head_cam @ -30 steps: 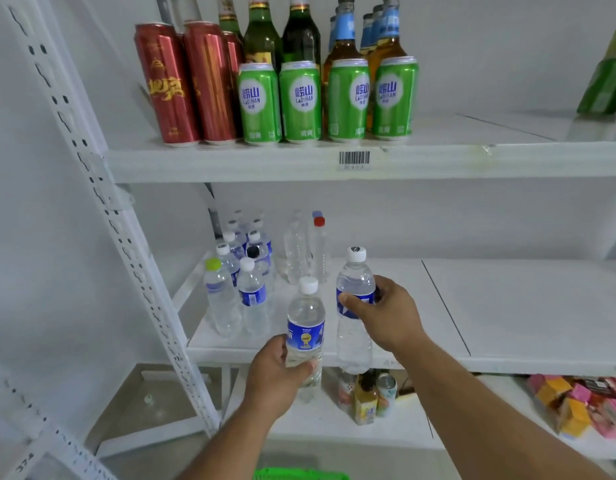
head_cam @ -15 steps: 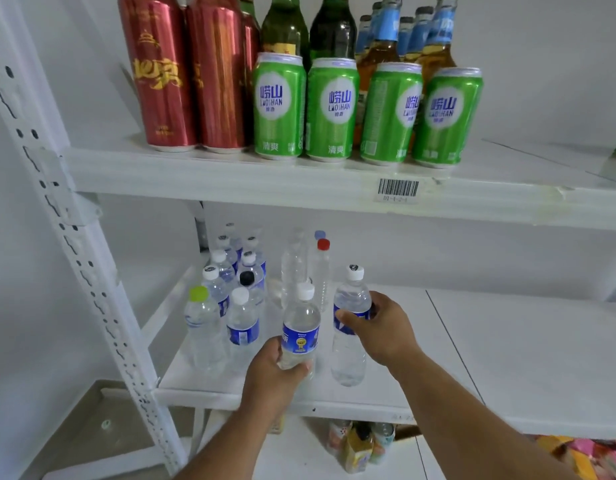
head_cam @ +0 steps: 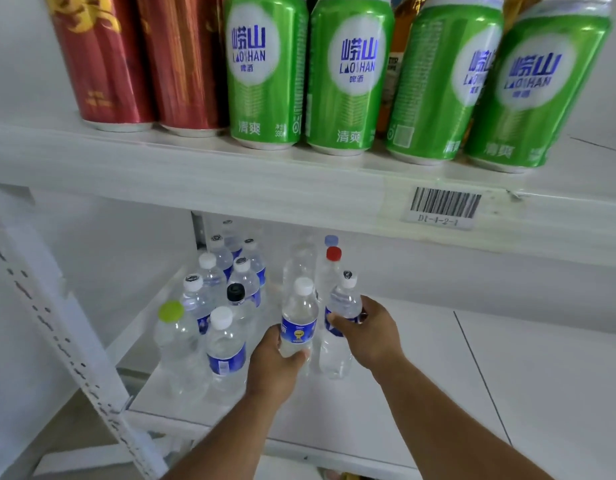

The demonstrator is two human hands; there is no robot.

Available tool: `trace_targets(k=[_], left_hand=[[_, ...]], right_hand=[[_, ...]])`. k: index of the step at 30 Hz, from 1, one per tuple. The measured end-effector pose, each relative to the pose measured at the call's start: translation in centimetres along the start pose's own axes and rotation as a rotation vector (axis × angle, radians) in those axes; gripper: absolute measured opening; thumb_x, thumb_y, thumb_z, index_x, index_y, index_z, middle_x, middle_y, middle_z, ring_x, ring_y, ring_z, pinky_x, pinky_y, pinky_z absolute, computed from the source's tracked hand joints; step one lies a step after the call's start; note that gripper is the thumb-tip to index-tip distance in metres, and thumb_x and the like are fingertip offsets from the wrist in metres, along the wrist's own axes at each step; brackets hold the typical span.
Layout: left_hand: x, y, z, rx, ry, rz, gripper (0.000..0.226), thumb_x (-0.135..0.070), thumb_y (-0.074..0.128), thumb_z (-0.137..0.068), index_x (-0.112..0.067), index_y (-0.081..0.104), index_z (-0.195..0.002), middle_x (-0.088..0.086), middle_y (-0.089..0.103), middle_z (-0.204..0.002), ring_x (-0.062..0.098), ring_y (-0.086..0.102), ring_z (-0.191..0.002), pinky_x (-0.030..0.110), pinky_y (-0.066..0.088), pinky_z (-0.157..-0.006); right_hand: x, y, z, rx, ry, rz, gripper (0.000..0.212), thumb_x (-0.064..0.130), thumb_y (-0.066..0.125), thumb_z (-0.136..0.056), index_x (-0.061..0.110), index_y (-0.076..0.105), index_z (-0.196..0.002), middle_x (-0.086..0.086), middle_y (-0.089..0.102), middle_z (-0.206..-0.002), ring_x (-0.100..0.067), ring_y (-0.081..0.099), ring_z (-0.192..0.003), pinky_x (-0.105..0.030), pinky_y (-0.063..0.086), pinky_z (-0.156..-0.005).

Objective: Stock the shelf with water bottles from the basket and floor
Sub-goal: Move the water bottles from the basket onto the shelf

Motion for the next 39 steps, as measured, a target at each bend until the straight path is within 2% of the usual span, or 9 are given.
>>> trace_targets(k=[5,12,15,19,27,31,36,38,39], left_hand=[[0.5,0.3,-3.1,-0.09,-0.013,-0.04,0.053,-0.018,0.079,-0.079,-0.017,0.058,-0.128,0.002,0.056,-0.121,0.016,0.055,-0.11,0.024,0.041,-0.087],[1.1,1.0,-5.5,-0.12,-0.01,-0.065,0.053,-0.014,0.077,-0.082,-0.015,0.055,-0.13,0.001,0.053,-0.123,0.014,0.054,-0.107,0.024,0.042,-0.089],[1.2,1.4,-6.1,-0.118,-0.007,-0.074,0.054,-0.013,0.076,-0.083,-0.015,0.054,-0.132,0.001,0.05,-0.122,0.021,0.056,-0.116,0.024,0.042,-0.09],[1.1,1.7,-6.9,-0.106,-0.011,-0.08,0.055,-0.013,0.074,-0.085,-0.016,0.051,-0.135,0.004,0.05,-0.129,0.022,0.054,-0.121,0.024,0.041,-0.093],[1.4,2.0,-7.7,-0.084,-0.009,-0.137,0.057,-0.014,0.075,-0.084,-0.014,0.05,-0.135,0.006,0.052,-0.131,0.021,0.055,-0.12,0.022,0.041,-0.094],[1.3,2.1,-7.6,-0.072,-0.01,-0.151,0.063,-0.017,0.077,-0.082,-0.017,0.048,-0.138,0.004,0.054,-0.136,0.02,0.054,-0.124,0.028,0.044,-0.1],[1.3,2.0,-6.2,-0.03,-0.06,-0.185,0.082,-0.021,0.075,-0.084,-0.021,0.029,-0.152,0.002,0.041,-0.152,0.021,0.042,-0.139,0.035,0.041,-0.111],[0.9,1.8,-4.9,-0.013,-0.081,-0.194,0.081,-0.02,0.071,-0.088,-0.019,0.024,-0.154,0.003,0.035,-0.155,0.022,0.037,-0.142,0.033,0.038,-0.11],[0.7,1.7,-4.1,-0.006,-0.082,-0.201,0.079,-0.019,0.069,-0.089,-0.019,0.024,-0.154,0.003,0.034,-0.155,0.022,0.037,-0.142,0.031,0.038,-0.109]], right_hand=[[-0.6,0.7,-2.6,-0.029,-0.024,-0.004,0.019,0.027,0.081,-0.073,0.029,0.07,-0.089,0.007,0.074,-0.081,-0.013,0.068,-0.075,-0.027,0.055,-0.067],[-1.6,2.1,-4.4,-0.01,-0.019,-0.011,0.021,0.021,0.081,-0.074,0.019,0.07,-0.092,-0.003,0.072,-0.087,-0.025,0.067,-0.082,-0.022,0.051,-0.063],[-1.3,2.2,-4.9,-0.007,-0.038,-0.013,0.019,0.018,0.081,-0.076,0.021,0.069,-0.091,0.003,0.072,-0.083,-0.018,0.066,-0.078,-0.014,0.047,-0.059],[-0.9,2.3,-5.3,-0.002,-0.038,-0.027,0.025,0.019,0.081,-0.078,0.036,0.063,-0.086,0.017,0.067,-0.08,-0.004,0.062,-0.073,-0.009,0.041,-0.058],[-1.4,2.7,-5.5,0.007,-0.03,-0.025,0.023,0.023,0.081,-0.075,0.033,0.066,-0.09,0.015,0.069,-0.082,-0.003,0.063,-0.075,-0.012,0.046,-0.062],[-1.7,2.8,-5.1,0.024,-0.008,-0.022,0.03,0.025,0.081,-0.077,0.033,0.065,-0.1,0.017,0.068,-0.088,-0.001,0.063,-0.079,-0.011,0.043,-0.064],[-2.7,2.6,-4.3,0.079,0.081,0.006,0.035,0.026,0.082,-0.077,0.028,0.06,-0.103,0.019,0.064,-0.092,0.004,0.059,-0.081,-0.01,0.041,-0.063],[-2.8,2.6,-3.3,0.099,0.132,0.024,0.042,0.028,0.08,-0.081,0.024,0.055,-0.116,0.019,0.061,-0.102,0.0,0.059,-0.088,-0.013,0.042,-0.068],[-2.9,2.5,-2.6,0.105,0.158,0.033,0.052,0.03,0.077,-0.084,0.021,0.052,-0.129,0.012,0.06,-0.113,-0.008,0.06,-0.099,-0.016,0.042,-0.073]])
Point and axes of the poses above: each hand's wrist, its own z-axis away from the middle knuckle, its own y-axis out of the palm, x = y × z, the point moved 10 cm from there along -z, towards the middle knuckle
